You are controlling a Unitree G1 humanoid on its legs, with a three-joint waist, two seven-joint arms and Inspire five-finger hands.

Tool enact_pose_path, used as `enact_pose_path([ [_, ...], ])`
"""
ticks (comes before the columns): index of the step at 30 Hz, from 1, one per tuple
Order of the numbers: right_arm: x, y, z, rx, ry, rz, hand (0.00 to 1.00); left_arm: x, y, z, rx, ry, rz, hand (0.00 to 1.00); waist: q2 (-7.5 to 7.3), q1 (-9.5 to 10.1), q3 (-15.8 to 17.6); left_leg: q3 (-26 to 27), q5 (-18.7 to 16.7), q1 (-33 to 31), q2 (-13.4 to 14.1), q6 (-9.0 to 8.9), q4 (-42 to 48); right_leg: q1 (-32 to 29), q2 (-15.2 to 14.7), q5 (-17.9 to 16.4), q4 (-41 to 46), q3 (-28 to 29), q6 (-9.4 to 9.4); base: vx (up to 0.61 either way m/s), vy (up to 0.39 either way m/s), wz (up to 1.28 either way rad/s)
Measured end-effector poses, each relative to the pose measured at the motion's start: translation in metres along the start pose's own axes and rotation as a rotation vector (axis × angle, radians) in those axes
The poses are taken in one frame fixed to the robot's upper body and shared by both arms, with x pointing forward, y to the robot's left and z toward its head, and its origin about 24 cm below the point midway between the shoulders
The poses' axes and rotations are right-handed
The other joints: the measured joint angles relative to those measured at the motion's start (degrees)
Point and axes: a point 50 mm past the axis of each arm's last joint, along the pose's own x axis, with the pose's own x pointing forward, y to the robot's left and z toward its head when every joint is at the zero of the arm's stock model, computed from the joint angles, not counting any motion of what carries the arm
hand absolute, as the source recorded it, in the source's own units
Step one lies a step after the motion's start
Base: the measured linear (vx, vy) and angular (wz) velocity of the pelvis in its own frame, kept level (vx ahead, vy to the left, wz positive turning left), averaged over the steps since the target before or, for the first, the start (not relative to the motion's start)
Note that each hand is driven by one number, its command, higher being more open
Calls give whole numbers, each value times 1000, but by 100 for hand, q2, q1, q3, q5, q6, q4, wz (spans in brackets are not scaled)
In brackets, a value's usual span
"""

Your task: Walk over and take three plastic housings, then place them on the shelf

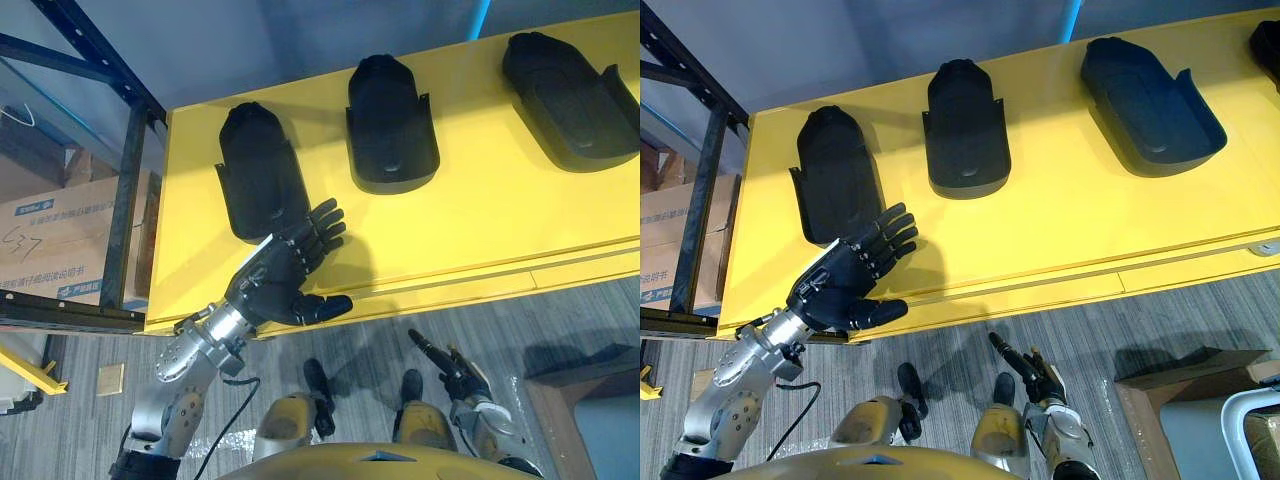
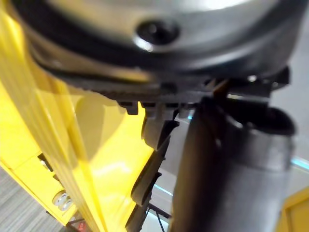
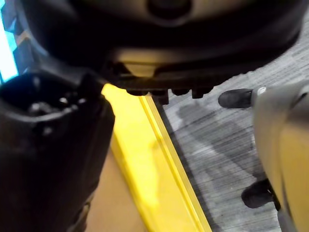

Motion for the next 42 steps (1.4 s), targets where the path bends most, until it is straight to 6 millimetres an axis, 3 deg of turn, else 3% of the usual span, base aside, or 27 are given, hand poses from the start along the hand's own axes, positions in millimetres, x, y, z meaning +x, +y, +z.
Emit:
enact_pose_path([
  [8, 5, 8, 10, -9, -20, 36, 100, 16, 13, 17, 6, -131, 16, 100, -131, -27, 87, 77, 0, 2, 2, 0, 12, -99, -3, -7, 110, 106, -8, -7, 11, -5],
  [13, 6, 13, 10, -25, -16, 55, 100, 18, 20, 16, 7, -136, 51, 100, -231, -104, 165, 127, -3, 5, -1, 1, 25, -165, -14, -16, 180, 165, -13, -8, 12, -4],
  [31, 5, 13, 9, -25, -9, 61, 100, 13, 27, 24, 25, -240, 127, 100, -198, -123, 270, 115, -33, 111, 31, -33, 95, -191, -34, -224, 496, 167, -35, 3, 1, 0],
  [36, 3, 13, 4, -19, 2, 57, 100, 11, 20, 40, 53, -343, 52, 100, -194, -123, 267, 60, -32, 165, 32, -32, 96, -72, -33, -230, 476, 104, -30, 45, 1, 6],
  [42, -1, 20, -10, 9, 36, 57, 100, 6, -6, 70, 141, -479, -101, 100, -145, -124, 222, -35, -54, 361, 49, -60, 67, 223, -6, -262, 349, -10, -36, 1, 0, 5],
])
